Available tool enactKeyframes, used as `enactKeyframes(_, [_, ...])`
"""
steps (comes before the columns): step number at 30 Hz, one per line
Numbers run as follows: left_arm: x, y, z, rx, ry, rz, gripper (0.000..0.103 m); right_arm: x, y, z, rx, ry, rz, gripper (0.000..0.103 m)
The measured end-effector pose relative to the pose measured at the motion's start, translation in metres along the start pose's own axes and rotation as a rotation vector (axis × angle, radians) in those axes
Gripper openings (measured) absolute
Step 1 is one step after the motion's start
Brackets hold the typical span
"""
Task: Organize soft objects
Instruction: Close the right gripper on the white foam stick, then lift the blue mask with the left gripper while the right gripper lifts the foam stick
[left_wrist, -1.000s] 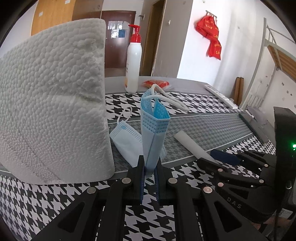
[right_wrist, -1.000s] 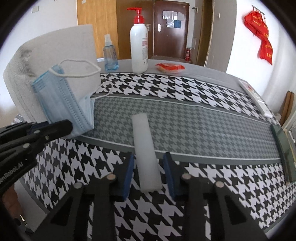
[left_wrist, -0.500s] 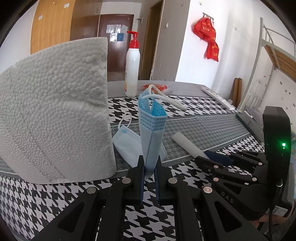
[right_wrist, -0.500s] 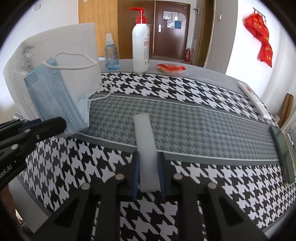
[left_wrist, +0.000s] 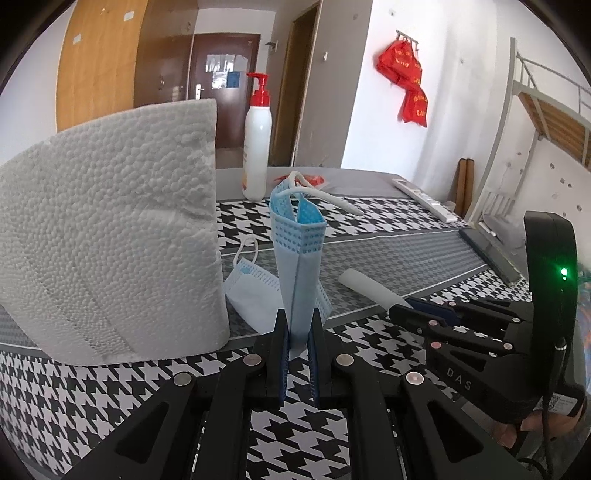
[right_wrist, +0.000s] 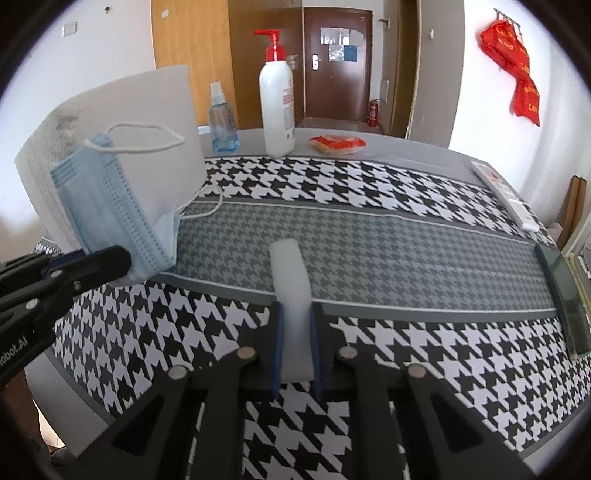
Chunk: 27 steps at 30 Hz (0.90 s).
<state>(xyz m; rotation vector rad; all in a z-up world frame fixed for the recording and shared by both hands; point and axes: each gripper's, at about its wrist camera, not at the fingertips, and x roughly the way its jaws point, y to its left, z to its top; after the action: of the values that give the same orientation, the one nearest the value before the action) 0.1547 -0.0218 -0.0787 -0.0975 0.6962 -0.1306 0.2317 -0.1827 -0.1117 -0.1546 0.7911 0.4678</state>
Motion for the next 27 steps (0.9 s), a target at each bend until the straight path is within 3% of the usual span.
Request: enactKeyframes(27, [-0.026,-0.02,0.001,0.061,-0.051,-0.008,0.01,-0.032,-0.013,-0.007,0.074,-0.068,-0.005,0.017])
